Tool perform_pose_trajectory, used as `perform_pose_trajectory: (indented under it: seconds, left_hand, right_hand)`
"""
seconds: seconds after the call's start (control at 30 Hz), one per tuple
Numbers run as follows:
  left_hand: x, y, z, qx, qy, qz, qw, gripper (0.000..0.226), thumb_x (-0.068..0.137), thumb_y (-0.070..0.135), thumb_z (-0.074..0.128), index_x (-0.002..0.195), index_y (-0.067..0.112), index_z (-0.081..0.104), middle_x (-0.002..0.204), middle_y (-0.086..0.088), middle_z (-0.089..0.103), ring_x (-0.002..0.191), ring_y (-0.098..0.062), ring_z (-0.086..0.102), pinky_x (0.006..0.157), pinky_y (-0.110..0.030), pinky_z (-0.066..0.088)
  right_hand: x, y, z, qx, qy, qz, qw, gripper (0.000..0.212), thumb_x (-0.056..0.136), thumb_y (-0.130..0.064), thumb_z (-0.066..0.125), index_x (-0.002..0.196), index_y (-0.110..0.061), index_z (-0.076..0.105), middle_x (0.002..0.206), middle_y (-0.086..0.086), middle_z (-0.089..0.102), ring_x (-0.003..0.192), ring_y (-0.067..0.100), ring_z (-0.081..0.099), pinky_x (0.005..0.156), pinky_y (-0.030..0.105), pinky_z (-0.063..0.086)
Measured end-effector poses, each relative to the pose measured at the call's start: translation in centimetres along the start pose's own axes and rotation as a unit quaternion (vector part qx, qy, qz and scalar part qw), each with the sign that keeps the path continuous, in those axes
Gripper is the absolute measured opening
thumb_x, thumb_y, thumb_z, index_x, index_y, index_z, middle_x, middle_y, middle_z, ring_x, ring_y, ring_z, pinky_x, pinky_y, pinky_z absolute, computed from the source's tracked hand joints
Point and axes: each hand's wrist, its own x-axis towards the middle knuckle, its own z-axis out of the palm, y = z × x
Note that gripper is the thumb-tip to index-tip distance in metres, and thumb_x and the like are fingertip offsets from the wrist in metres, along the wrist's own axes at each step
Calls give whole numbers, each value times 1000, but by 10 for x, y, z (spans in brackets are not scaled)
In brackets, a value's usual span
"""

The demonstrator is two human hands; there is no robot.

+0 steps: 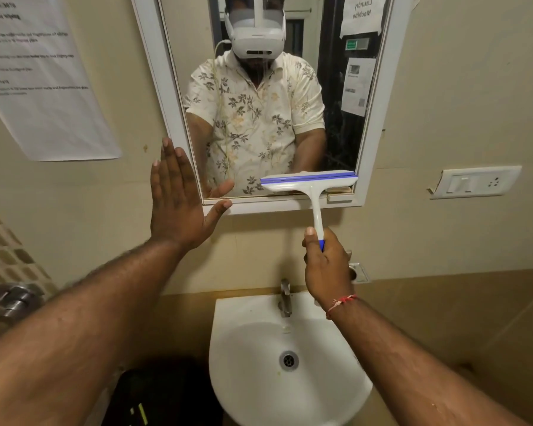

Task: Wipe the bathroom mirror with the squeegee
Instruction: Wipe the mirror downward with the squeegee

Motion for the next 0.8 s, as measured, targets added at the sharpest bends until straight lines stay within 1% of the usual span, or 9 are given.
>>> perform_pose_trajectory:
  seconds: [0.1,0.2,0.3,0.43,0.57,0.67,0.8]
  left_hand:
    - [-5,2,1,-5,-3,-4,1000,126,106,84,44,176,-8,-6,185,-36,-10,177,-46,-7,144,-63,6]
    - [-10,2,3,0,-6,-3,1000,127,106,84,46,176,-8,-5,185,-37,-9,177,-47,-6,144,-63,6]
    - [-14,1,5,9,-13,-1,1000,127,105,85,45,176,-7,-6,185,-36,-9,177,-47,-6,143,-64,7]
    - [-18,0,7,8,-22,-4,1000,126,106,86,42,177,-5,-8,186,-34,-11,177,-45,-8,143,-65,8]
    - [-22,-1,8,5,-27,0,1000,127,105,85,46,177,-3,-12,187,-32,-13,177,-43,-10,143,-65,7]
    - [-24,-2,7,11,-32,6,999,126,106,85,43,177,-4,-12,187,-32,-14,177,-44,-10,143,-65,8]
    - [-24,-3,2,12,-33,11,999,124,106,85,37,178,-5,-8,187,-31,-14,177,-43,-11,143,-65,8]
  right_hand:
    - [-5,8,0,5,-11,13,1000,37,113,-50,50,89,-22,56,66,-3,48,57,15,44,57,33,43]
    - [-11,15,-1,0,-15,22,1000,39,114,-48,50,91,-18,58,69,-1,50,60,17,46,60,33,44]
    - [-14,17,-2,-2,-15,30,999,39,114,-47,50,91,-16,59,70,0,52,61,17,47,61,32,45]
    - [-13,16,0,8,-16,33,999,38,113,-48,50,89,-20,57,70,-1,50,61,18,46,60,33,44]
    - [-13,15,-1,6,-12,33,999,40,113,-47,50,89,-17,58,71,0,51,62,19,47,62,34,44]
    - [-15,11,-2,7,-10,33,999,40,113,-47,50,91,-15,58,71,1,52,62,18,47,61,32,44]
    - [-16,8,-4,12,-2,31,999,42,113,-47,50,91,-12,58,70,1,50,61,18,45,61,33,43]
